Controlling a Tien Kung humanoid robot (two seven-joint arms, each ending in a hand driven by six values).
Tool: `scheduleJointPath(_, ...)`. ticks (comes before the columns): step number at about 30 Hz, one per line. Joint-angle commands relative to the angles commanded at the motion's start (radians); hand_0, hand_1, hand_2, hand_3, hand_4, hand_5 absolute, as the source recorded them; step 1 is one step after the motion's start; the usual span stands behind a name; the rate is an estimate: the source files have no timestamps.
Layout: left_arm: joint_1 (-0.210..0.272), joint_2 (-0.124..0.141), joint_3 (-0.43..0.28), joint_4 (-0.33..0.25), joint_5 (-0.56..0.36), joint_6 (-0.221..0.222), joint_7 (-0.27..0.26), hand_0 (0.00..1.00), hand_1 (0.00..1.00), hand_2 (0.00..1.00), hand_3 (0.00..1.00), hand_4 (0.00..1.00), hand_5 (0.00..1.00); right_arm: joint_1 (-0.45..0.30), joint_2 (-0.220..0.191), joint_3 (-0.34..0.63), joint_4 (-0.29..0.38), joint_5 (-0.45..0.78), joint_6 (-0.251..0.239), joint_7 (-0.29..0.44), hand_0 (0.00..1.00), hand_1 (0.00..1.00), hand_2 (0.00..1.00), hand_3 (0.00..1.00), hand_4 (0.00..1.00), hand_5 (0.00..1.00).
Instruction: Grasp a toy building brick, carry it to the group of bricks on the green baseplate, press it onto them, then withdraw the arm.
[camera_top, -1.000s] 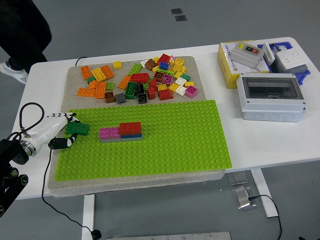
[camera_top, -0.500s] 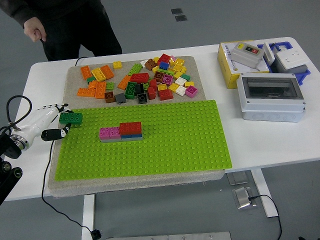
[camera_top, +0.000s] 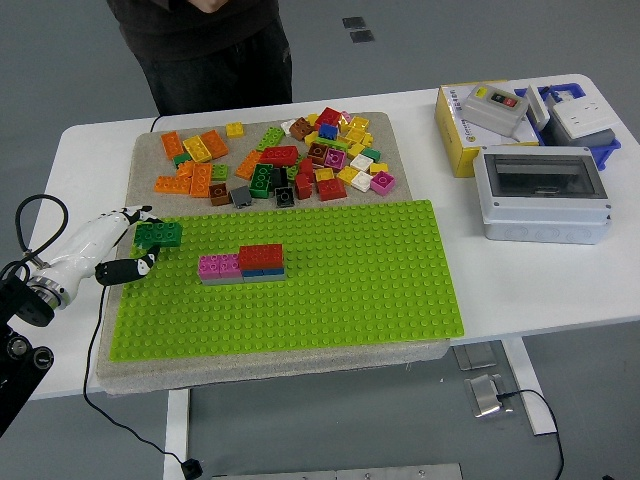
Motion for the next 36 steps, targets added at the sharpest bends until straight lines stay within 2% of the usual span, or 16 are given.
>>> scheduleJointPath(7,0.025,-0.042,0.005,-0.072,0.033,-0.007,0.012,0.946,0.942,0.925,0.558,0.348,0.234,-0.002,0.001,0.009,0.0,-0.004,0.0,0.001,0.637,0.631,0.643,0.623,0.356,0.756)
scheduleJointPath(13,0.042,-0.07,0.0,-0.084,0.057,-0.011,0.023,0.947,0.942,0.924,0.561,0.351,0.237,-0.004,0.001,0.009,0.0,0.0,0.0,0.003,0.638,0.631,0.642,0.622,0.364,0.759)
scheduleJointPath(21,0.045,-0.089,0.008,-0.079,0.065,-0.021,0.034,0.948,0.942,0.924,0.562,0.355,0.238,-0.004,0.0,0.007,0.0,0.001,0.0,0.004,0.637,0.632,0.639,0.62,0.367,0.76)
scheduleJointPath(36,0.048,-0.096,0.018,-0.074,0.078,-0.063,0.083,0.953,0.948,0.927,0.568,0.4,0.275,-0.007,-0.004,0.004,0.0,0.005,-0.002,0.007,0.637,0.63,0.636,0.619,0.374,0.762)
